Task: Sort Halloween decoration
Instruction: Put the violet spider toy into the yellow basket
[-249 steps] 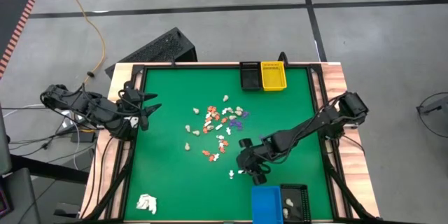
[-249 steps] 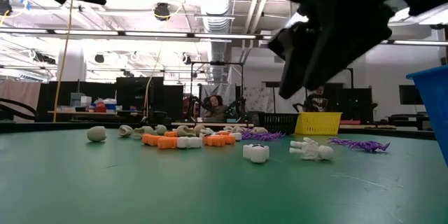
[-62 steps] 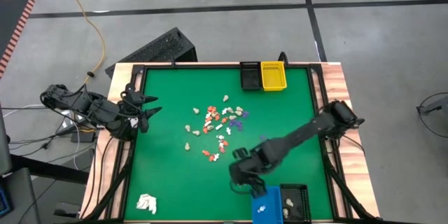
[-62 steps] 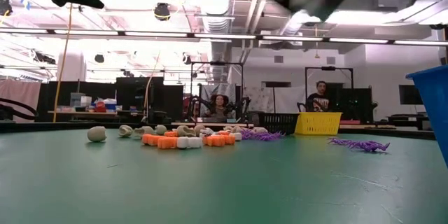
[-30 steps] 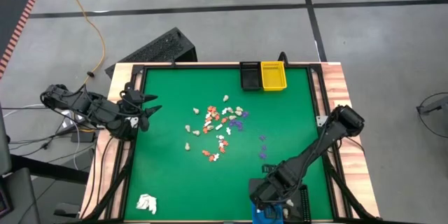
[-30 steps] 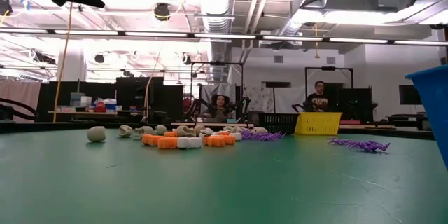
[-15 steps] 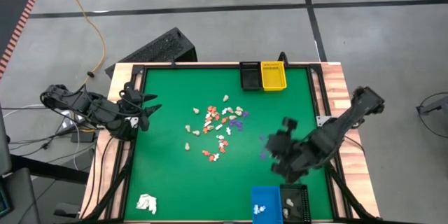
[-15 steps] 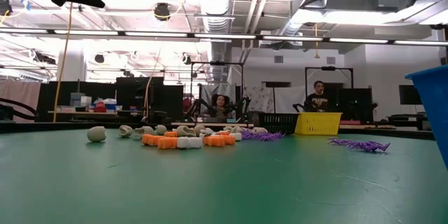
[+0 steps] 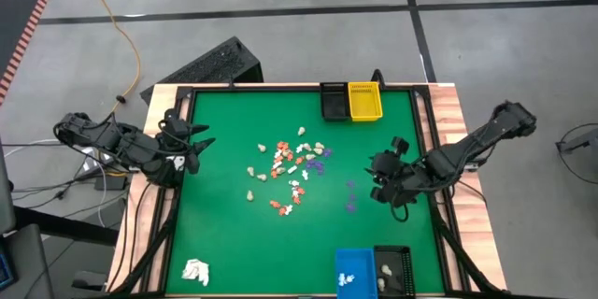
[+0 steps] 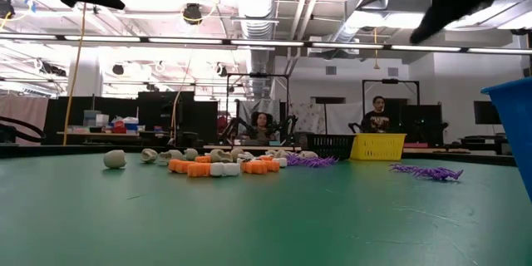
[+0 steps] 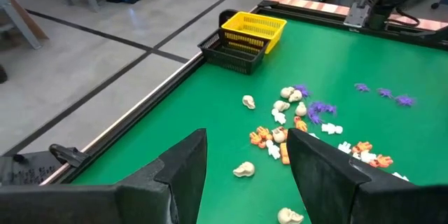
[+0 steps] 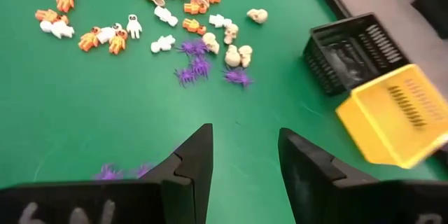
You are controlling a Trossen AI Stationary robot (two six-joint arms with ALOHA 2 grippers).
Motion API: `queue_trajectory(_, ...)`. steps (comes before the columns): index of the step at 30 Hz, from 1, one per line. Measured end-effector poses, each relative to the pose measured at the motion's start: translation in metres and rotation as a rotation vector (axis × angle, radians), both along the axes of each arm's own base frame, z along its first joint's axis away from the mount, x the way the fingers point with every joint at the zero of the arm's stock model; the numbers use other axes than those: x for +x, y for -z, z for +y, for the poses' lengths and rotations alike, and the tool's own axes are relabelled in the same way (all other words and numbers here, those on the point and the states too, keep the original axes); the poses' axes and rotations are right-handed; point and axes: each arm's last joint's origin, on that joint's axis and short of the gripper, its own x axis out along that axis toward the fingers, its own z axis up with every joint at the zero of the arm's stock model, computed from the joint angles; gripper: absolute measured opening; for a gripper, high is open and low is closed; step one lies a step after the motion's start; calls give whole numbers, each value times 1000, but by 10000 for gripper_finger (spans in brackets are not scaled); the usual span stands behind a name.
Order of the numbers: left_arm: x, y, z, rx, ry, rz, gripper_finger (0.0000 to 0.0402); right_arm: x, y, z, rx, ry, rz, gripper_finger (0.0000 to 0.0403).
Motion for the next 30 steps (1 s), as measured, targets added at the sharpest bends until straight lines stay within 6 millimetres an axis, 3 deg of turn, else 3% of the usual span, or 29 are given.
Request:
queue_trajectory(6,0,0,0,2,-5,-1,189,3,59,-12,0,13,-38,173)
queue_trajectory(10,0,0,0,3,-7,-2,189,6,86,-18,41,22,-76,192)
queue_trajectory(18,0,0,1,11,-28,-6,189,11,118,-23,82,35,-160,254)
queue_trajectory(30,-1,0,1,5,-47,-15,189,36,157,-21,111,-51,-54,260)
